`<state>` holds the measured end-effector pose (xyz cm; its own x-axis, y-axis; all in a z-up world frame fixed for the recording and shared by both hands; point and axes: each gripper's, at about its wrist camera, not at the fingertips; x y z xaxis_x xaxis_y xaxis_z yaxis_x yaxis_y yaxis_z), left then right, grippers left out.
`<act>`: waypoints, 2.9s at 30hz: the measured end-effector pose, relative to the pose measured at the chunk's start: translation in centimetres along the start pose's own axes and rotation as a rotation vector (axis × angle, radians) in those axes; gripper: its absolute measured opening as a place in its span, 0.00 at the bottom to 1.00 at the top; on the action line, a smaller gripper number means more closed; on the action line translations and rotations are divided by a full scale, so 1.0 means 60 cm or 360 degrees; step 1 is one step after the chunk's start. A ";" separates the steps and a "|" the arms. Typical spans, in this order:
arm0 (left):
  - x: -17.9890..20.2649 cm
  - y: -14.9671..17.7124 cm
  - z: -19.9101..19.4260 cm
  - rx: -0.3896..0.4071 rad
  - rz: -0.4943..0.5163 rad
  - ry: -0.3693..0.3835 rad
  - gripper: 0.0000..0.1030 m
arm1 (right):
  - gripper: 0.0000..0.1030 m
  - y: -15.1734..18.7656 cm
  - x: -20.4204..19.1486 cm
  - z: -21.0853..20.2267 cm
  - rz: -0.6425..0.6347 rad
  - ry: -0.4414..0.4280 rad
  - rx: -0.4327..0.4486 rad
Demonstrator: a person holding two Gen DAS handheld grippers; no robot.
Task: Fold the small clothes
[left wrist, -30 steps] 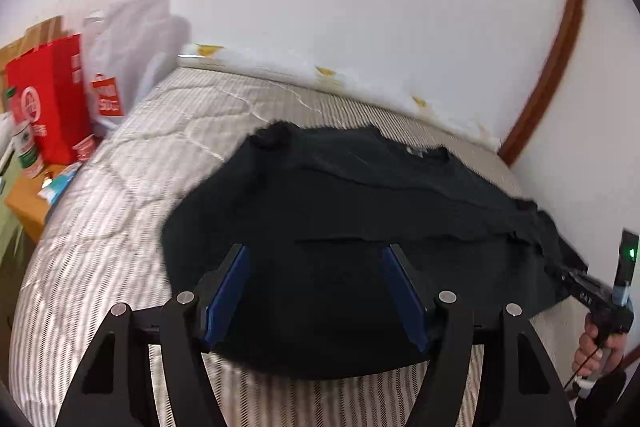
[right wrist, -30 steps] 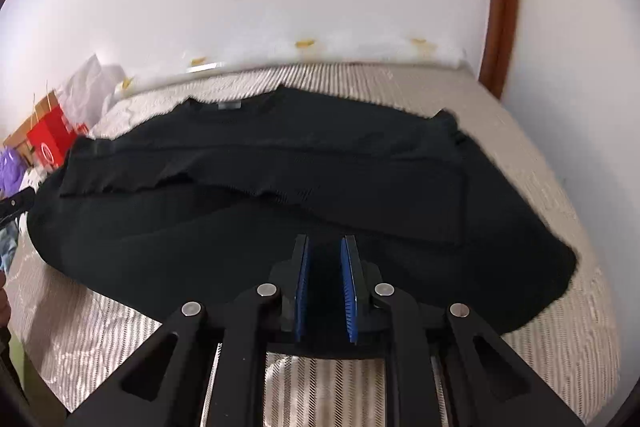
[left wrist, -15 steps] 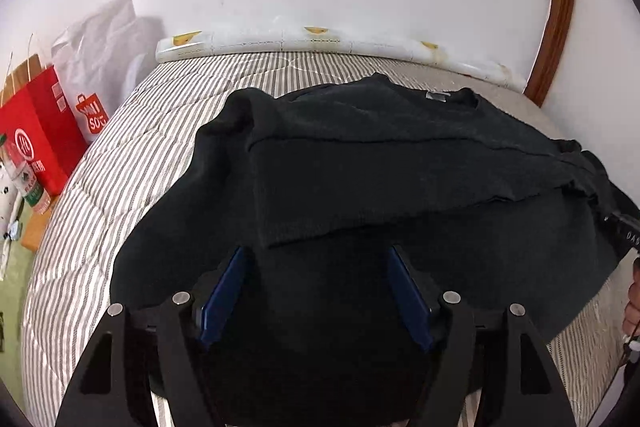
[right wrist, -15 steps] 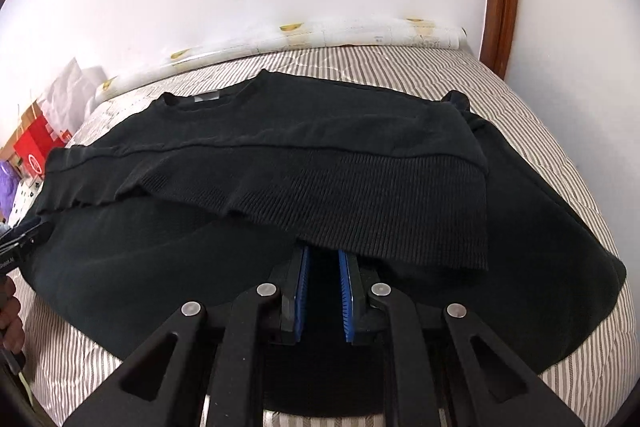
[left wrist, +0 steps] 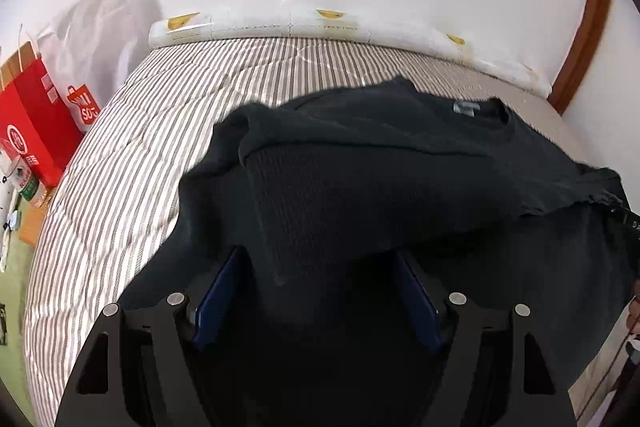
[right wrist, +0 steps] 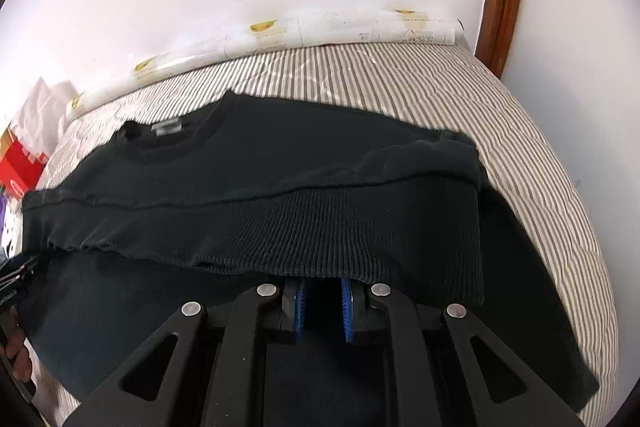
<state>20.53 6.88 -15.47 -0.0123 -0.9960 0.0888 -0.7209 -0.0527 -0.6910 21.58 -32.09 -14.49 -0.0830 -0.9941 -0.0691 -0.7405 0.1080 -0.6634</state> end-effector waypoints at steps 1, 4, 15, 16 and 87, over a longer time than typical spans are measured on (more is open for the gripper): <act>-0.001 -0.009 0.004 0.0004 -0.0007 0.0006 0.72 | 0.12 -0.008 0.001 0.004 0.0009 -0.0002 0.0002; -0.005 -0.035 0.017 0.0020 -0.0044 0.0020 0.72 | 0.12 -0.038 0.005 0.020 0.0044 0.0005 0.0019; -0.035 -0.109 0.075 0.0088 -0.0264 0.0073 0.70 | 0.16 -0.090 0.032 0.097 0.0152 0.0076 -0.0014; -0.038 -0.111 0.077 0.0099 -0.0280 0.0081 0.71 | 0.16 -0.088 0.036 0.105 0.0163 0.0080 -0.0033; -0.164 0.122 -0.134 0.0303 -0.0392 0.0087 0.09 | 0.07 0.109 0.195 -0.168 0.0195 0.0087 0.0289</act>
<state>9.82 16.85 -15.62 0.1053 -0.9465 0.3050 -0.5641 -0.3095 -0.7655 9.03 -42.96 -12.16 -0.2047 -0.9714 -0.1201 -0.5906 0.2205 -0.7763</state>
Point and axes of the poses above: each gripper's, at about its wrist camera, not at the fingertips, and z roughly the way its jaws point, x to its right, y to its underside, and after that the axes turned 8 degrees about x, right-handed
